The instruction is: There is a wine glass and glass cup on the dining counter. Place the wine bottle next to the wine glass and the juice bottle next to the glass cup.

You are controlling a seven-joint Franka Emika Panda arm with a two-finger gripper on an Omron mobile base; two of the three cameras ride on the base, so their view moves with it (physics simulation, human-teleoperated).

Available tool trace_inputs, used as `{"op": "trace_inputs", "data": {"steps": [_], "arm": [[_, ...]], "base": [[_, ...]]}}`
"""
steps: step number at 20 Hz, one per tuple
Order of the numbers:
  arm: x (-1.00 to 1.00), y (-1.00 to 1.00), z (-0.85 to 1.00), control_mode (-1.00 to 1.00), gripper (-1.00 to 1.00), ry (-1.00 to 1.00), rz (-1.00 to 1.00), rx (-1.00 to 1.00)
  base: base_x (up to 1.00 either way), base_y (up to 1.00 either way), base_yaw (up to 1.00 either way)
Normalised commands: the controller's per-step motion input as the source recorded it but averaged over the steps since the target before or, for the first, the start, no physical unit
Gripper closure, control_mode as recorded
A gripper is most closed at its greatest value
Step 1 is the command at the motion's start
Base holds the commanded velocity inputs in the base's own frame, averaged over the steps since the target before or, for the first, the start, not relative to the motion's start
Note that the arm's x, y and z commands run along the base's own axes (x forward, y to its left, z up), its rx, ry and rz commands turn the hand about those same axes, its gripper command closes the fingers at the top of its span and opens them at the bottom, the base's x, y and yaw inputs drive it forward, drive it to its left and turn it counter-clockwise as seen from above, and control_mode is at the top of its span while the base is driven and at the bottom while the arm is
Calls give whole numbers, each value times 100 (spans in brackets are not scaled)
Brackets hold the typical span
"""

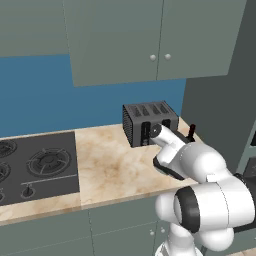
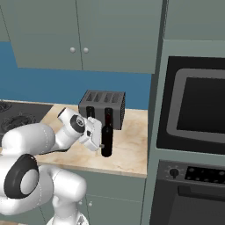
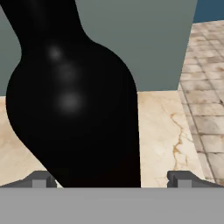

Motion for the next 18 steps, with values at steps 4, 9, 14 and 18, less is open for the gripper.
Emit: {"op": "trace_inputs", "data": {"steps": [4,9,14,18], "arm": [[14,-8,-9,-100,-100,8,0,0],[10,-18,-5,-100,-100,6,0,0],[1,-27,-3,-100,100,4,0,0],[-4,-18,-7,-100,100,0,3,0]], "base": [[0,0,0],[0,0,0],[0,0,0],[0,0,0]]}}
